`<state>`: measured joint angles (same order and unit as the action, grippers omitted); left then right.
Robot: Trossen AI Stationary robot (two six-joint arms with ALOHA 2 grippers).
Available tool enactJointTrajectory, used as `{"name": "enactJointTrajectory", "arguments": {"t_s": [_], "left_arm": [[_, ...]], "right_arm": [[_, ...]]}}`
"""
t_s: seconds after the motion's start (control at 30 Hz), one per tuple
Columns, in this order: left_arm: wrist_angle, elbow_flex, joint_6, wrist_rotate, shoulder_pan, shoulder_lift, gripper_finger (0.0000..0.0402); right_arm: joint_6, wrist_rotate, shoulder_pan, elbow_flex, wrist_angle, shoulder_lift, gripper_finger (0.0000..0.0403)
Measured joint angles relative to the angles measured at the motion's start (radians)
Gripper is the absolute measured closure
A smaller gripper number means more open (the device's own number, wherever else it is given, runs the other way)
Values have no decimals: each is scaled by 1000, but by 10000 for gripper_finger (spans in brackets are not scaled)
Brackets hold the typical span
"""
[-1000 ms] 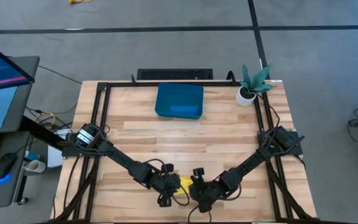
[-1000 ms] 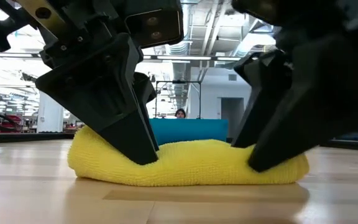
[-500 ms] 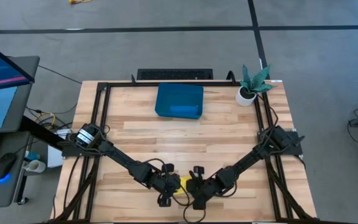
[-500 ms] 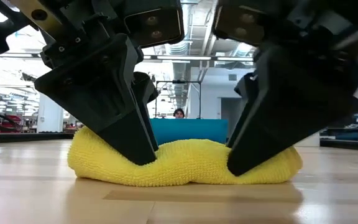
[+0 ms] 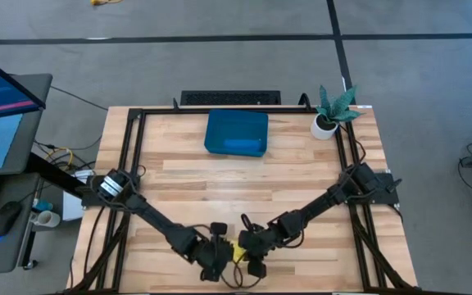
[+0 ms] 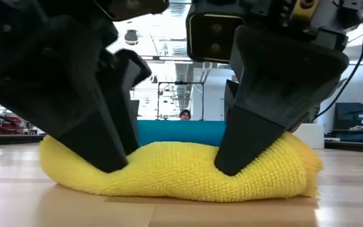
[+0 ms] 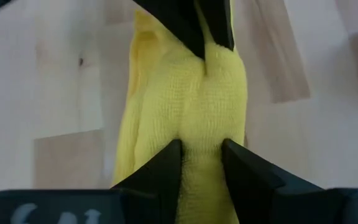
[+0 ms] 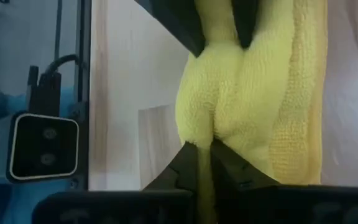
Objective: Roll microfiber towels into tight, uniform cylinder then place into a basket
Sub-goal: Roll the yellow microfiber cloth
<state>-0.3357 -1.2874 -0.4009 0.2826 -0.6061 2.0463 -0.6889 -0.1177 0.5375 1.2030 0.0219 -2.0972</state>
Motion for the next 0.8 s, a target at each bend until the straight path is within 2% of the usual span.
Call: {"name": "enactJointTrajectory", "arguments": {"t_s": [0.23,0.4,0.67,0.8], "left_arm": [[-174,-94,42,162,-96,3,288],[-238,-122,73,275,-146,3,288],[-170,-95,102,260,-114,7,288],[-107,-51,72,159,-65,10,288]], "right_arm": [[-33,-18,-30,0,-4,-1,378],[-48,-44,-52,0,-2,-1,368],[-47,-38,-53,0,-2,-1,370],[-47,-43,-48,0,-5,-2,361]]}}
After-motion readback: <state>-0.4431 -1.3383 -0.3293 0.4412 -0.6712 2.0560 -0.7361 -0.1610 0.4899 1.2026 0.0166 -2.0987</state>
